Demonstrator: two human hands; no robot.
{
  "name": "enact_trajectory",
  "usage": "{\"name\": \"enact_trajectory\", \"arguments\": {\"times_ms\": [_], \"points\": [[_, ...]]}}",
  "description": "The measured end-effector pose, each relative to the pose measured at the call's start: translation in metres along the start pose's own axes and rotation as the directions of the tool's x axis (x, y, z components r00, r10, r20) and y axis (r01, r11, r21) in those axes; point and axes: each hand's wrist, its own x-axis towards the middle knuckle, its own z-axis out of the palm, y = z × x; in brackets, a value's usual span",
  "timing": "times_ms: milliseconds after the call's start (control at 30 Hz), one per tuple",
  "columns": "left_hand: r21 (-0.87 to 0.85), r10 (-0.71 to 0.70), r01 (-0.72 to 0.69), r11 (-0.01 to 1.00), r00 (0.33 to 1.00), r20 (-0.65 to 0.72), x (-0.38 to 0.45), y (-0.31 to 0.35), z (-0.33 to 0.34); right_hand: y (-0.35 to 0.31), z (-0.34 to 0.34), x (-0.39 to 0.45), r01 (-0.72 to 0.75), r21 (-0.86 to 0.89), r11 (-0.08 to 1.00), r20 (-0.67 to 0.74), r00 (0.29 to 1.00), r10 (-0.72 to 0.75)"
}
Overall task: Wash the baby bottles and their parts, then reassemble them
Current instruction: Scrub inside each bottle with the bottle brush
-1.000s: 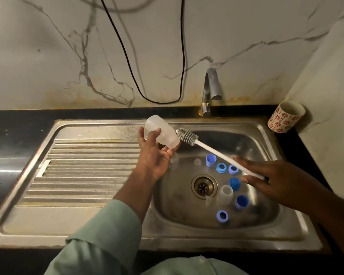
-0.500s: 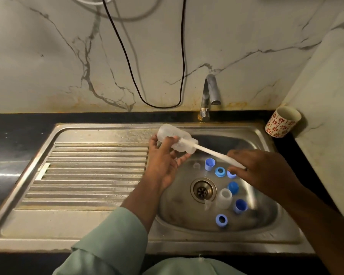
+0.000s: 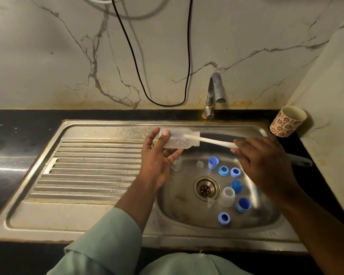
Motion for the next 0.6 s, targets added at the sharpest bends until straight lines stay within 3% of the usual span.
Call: {"name": "enact_trajectory", "arguments": {"times_ms": [200,333,433,500,600], "points": [[0.043,-0.035,0.031,0.999,0.996,0.086,0.007,0.012,-0.002,0.015,-0.009,-0.001,0.16,0.091,0.983,0.195,0.965,-0.175],[0.051,-0.062,0.057,0.997,0.994,0.088,0.008,0.01,-0.002,0.031,-0.021,0.022,0.112,0.242,0.964,0.161,0.975,-0.154],[0.119,-0.075,0.067,0.991,0.995,0.068,0.012,0.012,-0.003,0.03,-0.02,0.038,0.003,0.28,0.96,0.141,0.989,-0.044],[0.14,-0.066,0.058,0.988,0.996,0.054,0.018,0.016,-0.008,0.025,-0.012,0.039,-0.096,0.298,0.95,0.256,0.966,0.018],[0.124,-0.059,0.058,0.991,0.998,0.006,0.023,0.019,-0.018,0.016,-0.003,0.035,-0.01,0.239,0.971,0.46,0.882,-0.104]]}}
